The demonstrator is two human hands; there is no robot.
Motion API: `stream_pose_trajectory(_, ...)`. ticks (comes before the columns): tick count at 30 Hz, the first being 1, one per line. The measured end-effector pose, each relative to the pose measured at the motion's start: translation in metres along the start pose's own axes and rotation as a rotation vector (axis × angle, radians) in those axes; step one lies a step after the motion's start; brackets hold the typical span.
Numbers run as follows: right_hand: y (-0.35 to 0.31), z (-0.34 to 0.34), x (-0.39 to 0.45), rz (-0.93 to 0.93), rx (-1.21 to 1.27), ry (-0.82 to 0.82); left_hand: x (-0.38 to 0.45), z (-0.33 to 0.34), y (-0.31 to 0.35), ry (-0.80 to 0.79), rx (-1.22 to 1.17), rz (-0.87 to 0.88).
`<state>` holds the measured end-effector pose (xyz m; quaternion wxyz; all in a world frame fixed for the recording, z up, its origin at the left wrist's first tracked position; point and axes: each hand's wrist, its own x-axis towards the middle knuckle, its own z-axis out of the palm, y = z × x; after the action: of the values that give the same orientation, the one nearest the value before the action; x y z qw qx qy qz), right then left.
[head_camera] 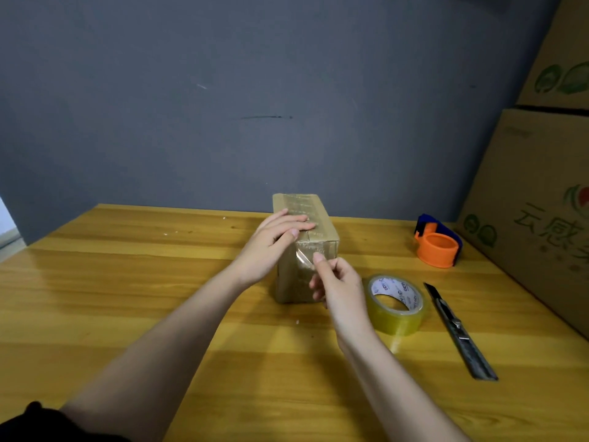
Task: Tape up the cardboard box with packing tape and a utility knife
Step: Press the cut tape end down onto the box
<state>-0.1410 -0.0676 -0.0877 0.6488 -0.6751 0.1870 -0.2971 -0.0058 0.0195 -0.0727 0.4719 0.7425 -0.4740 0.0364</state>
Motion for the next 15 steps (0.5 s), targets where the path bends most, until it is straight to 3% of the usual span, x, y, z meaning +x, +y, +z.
stream_pose_trajectory(6,0.015,0.002,0.005,-0.093,-0.133,0.083,0.001,0.005,0.0,0.046,-0.04,0.008)
stream_pose_trajectory(15,0.028,0.006,0.011,-0.139,-0.208,0.149,0.003,0.002,-0.007,0.007,0.112,0.079)
